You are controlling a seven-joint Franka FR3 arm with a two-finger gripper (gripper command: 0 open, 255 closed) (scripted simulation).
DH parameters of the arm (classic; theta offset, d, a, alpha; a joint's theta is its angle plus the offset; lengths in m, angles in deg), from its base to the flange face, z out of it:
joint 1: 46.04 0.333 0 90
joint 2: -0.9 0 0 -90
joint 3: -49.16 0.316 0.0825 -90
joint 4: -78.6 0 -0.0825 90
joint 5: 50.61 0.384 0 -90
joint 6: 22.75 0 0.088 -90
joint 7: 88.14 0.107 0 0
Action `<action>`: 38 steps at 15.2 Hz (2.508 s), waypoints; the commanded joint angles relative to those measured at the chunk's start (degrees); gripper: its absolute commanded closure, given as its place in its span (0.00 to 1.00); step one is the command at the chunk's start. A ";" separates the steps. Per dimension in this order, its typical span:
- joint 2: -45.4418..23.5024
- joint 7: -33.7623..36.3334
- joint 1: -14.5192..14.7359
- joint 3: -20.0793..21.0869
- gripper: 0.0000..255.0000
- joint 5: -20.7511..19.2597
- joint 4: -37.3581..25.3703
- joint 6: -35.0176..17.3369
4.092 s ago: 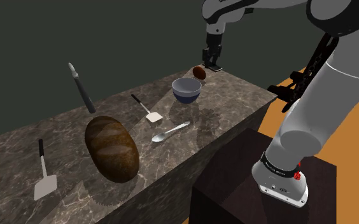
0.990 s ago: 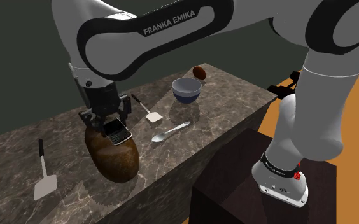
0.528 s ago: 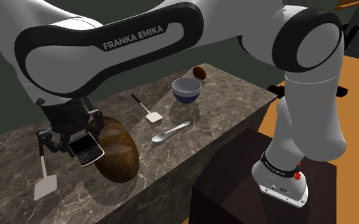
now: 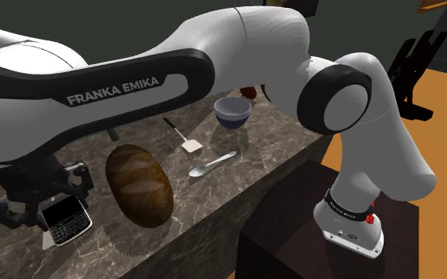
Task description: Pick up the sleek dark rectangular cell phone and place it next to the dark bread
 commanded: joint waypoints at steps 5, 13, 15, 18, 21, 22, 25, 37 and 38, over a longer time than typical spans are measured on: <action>0.21 0.22 -0.32 -0.02 1.00 -0.03 4.80 -4.60; 0.17 0.26 -0.84 -0.12 1.00 -0.12 10.97 -10.75; -0.02 0.28 -0.92 -0.16 1.00 -0.17 12.20 -12.17; -0.43 0.31 -1.01 -0.24 1.00 -0.27 13.86 -14.22; -0.96 0.34 -1.06 -0.33 1.00 -0.40 15.32 -16.19; -1.16 0.35 -1.08 -0.36 1.00 -0.44 15.76 -16.83; -1.86 0.39 -1.10 -0.47 1.00 -0.59 16.98 -18.73; -1.87 0.39 -1.10 -0.47 0.00 -0.59 16.98 -18.73; -1.87 0.39 -1.10 -0.47 0.00 -0.59 16.98 -18.73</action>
